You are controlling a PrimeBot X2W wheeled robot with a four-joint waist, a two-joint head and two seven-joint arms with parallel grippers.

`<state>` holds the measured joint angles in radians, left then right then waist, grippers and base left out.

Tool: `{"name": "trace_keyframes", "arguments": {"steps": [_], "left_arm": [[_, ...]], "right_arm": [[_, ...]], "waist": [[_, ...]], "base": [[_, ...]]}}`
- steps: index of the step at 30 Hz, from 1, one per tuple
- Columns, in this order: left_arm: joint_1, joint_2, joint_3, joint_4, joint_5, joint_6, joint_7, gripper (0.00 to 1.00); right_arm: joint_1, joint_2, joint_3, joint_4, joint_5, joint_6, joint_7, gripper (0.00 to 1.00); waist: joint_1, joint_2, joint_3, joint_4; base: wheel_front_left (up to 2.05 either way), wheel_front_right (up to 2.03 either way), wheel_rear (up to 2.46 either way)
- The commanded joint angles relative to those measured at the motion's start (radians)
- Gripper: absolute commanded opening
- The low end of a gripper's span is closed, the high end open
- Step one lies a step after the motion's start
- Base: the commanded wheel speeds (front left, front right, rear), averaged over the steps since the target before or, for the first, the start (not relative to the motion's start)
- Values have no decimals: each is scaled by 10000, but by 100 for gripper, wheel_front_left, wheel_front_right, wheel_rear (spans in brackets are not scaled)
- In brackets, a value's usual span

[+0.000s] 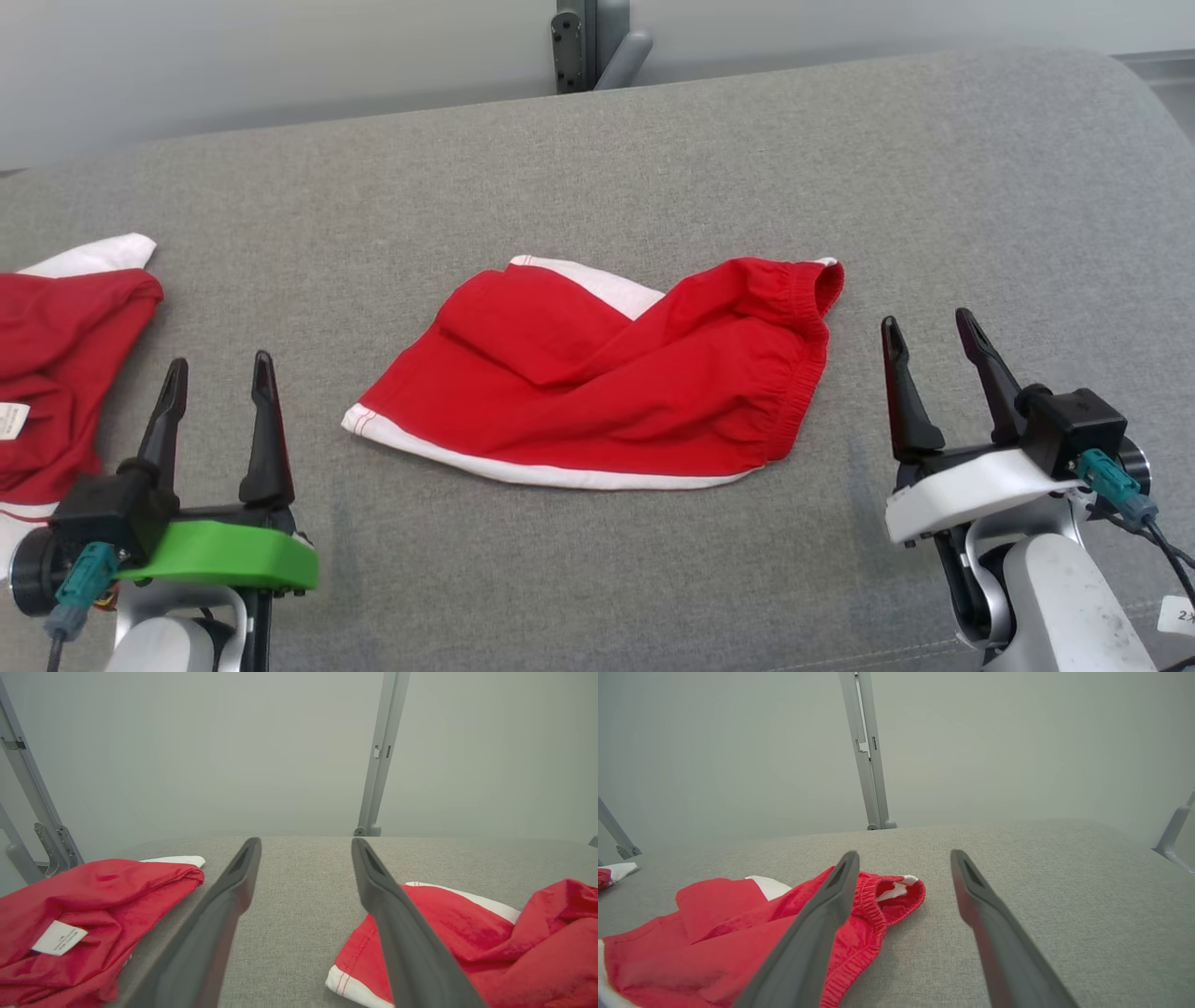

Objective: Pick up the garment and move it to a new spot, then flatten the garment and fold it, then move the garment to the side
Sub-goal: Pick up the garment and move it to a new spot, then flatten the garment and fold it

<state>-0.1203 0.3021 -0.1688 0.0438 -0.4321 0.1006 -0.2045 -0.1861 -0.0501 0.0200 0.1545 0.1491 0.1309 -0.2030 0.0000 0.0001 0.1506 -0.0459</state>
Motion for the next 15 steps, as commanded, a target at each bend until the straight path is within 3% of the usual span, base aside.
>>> {"name": "trace_keyframes", "arguments": {"steps": [1,15], "left_arm": [[238,48,-55,-69,54,78,6,100],[1166,153,-372,-482,242,355,291,100]], "right_arm": [[196,-27,9,-42,15,-3,47,100],[996,-22,-102,-369,128,-1,209,100]], "waist": [[0,-1,-234,-27],[0,-1,-895,-91]], "base": [[0,0,0],[0,0,0]]}}
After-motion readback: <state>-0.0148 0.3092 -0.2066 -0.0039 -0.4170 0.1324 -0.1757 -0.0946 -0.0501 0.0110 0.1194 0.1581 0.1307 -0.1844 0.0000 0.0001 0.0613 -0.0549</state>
